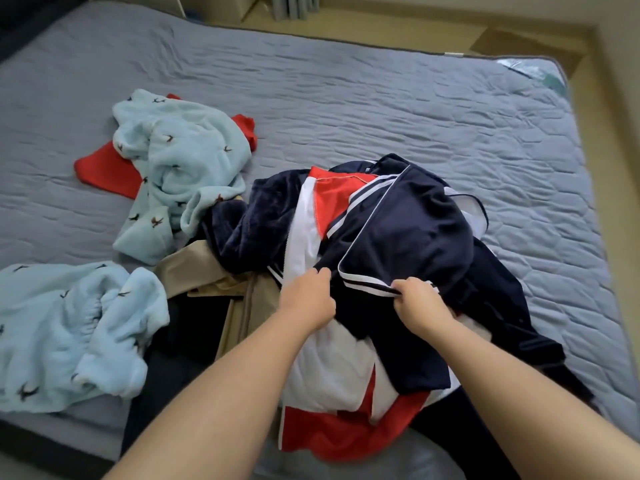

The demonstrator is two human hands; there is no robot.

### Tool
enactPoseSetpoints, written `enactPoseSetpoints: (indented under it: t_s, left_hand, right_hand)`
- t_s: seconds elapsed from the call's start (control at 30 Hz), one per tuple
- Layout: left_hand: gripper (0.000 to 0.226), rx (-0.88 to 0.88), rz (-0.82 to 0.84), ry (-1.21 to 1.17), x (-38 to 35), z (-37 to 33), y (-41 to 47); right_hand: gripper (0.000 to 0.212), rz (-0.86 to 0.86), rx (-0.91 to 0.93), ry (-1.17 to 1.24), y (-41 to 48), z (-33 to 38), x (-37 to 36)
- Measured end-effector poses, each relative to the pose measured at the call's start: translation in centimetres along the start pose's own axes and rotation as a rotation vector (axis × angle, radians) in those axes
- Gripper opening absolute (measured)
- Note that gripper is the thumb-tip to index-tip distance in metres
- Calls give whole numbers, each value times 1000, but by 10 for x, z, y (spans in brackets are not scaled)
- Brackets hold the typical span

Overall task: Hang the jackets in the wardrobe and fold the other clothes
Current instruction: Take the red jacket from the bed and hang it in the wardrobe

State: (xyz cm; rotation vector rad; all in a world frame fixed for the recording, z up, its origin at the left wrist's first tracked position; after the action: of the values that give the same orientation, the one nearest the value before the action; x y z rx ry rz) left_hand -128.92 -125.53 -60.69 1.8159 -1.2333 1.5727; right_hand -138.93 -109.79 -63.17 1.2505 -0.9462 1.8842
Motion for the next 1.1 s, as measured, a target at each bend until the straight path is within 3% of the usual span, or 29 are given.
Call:
enactPoseSetpoints:
  t_s: [0.2, 0.27, 0.3, 0.37, 0.47, 0.57, 0.7, 0.77, 0.83, 0.9, 0.97, 1.03, 1.1]
  left_hand:
    - [94, 293, -10, -336, -19, -29, 16]
    - [88, 364, -12, -310, -23, -29, 24]
    - [71, 360, -34, -282, -23, -29, 27]
    - [32, 251, -51, -189, -22, -34, 33]
    - [13, -15, -81, -5, -14, -42, 34]
    - [23, -373, -131, 131, -6, -44, 17]
    - [33, -539, 167, 86, -8, -19, -24]
    - [39, -608, 269, 166, -5, -7, -35]
    - [45, -634, 322, 246, -1, 2, -38]
    - [41, -572, 317, 263, 6, 11, -38]
    - [26, -392, 261, 192, 13, 25, -35]
    - [10, -190, 172, 96, 20, 44, -33]
    - [35, -65, 213, 50, 20, 61, -36]
  right_hand:
    - [13, 214, 295, 2, -40, 9, -23]
    - [13, 229, 354, 36, -44, 7, -23]
    - [13, 237, 385, 32, -45, 7, -22]
    - [13, 255, 443, 0, -45, 4, -21]
    - [17, 199, 393, 4, -40, -3, -13]
    - [37, -8, 198, 57, -29, -13, 9]
    - [62, -220, 3, 42, -17, -21, 37]
    - [84, -188, -31, -45, -10, -18, 43]
    - [83, -54, 25, -147, -4, -9, 35]
    - [45, 86, 122, -208, -3, 3, 17]
    - [16, 169, 135, -143, -11, 11, -3]
    - [3, 159, 42, 96, -19, 14, -14]
    - [17, 77, -97, 391, -21, 13, -10]
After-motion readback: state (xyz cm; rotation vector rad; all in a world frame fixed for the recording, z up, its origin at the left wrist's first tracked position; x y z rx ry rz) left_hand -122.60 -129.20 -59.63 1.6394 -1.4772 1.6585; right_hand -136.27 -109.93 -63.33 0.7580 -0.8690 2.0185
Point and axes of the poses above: each hand's wrist, its own y-axis towards the middle knuckle, its own x-axis out of the back of the hand, z = x × y, the point moved 6 cm from there along y, towards the middle knuckle, and after that the axes turned 15 degrees about -z, right-handed, at the moved point
